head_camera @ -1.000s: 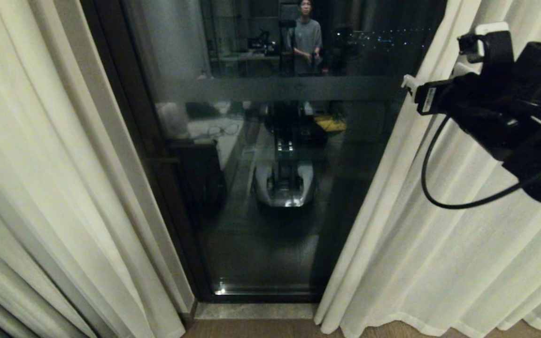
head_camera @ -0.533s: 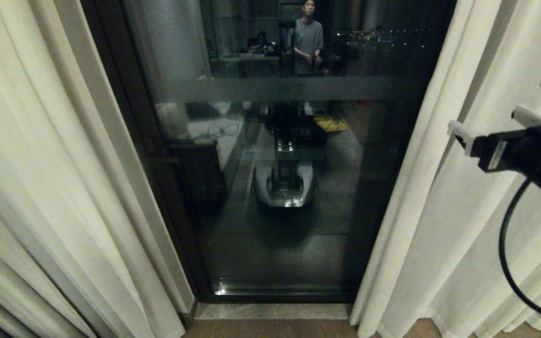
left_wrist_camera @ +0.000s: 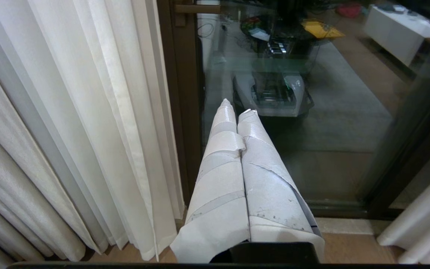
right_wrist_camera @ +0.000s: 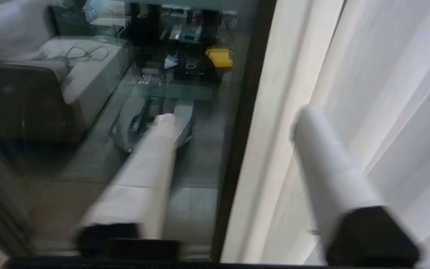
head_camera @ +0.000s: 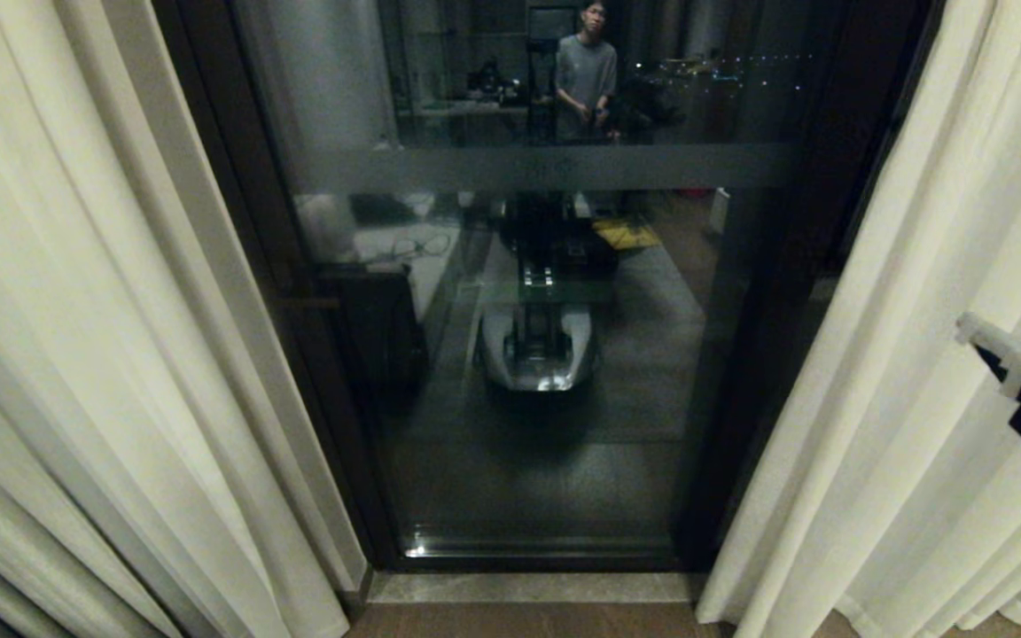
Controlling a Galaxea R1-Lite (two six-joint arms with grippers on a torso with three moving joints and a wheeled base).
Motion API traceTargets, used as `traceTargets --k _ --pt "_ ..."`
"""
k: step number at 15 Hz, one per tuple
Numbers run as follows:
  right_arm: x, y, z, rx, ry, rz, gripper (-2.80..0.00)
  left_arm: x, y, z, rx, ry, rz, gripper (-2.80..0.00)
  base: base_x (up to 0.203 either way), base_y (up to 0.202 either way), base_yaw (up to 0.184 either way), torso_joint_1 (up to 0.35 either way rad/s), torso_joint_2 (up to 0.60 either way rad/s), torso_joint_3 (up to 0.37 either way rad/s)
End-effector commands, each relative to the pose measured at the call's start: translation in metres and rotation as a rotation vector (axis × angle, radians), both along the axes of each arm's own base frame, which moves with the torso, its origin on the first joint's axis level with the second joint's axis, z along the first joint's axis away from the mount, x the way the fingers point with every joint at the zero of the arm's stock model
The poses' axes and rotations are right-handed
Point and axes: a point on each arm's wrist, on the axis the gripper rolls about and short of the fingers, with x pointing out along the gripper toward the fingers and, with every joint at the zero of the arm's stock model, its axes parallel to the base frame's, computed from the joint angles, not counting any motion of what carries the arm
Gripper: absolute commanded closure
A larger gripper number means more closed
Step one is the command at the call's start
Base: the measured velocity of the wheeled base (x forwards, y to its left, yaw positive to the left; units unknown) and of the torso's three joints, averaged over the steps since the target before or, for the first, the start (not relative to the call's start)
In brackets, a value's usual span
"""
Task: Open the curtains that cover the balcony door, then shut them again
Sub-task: Close the inner curtains on both sides
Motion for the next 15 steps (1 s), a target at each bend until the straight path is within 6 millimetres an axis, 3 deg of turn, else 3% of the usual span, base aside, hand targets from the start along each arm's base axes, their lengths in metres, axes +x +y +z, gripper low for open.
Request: traceTargets --k 1,5,11,15 --pt "-0.018 -0.007 -0.006 0.017 -0.01 -0.019 0.0 0.0 0.0 0.0 0.0 -0.001 0.001 0.0 0.0 0.0 0.0 0.0 0.0 0.0" --pt "-0.048 -0.015 -0.017 0.063 0.055 -0.044 0.0 0.0 0.0 0.0 0.0 -0.002 0.001 0.0 0.0 0.0 0.0 0.0 0.0 0.0" --pt "-0.094 -0.025 -0.065 0.064 0.076 -0.043 0.0 0.0 0.0 0.0 0.0 0.0 0.001 0.0 0.0 0.0 0.0 0.0 0.0 0.0" --pt "-0.121 -0.027 -0.087 0.042 0.086 -0.047 0.0 0.0 0.0 0.0 0.0 -0.002 0.001 0.0 0.0 0.0 0.0 0.0 0.0 0.0"
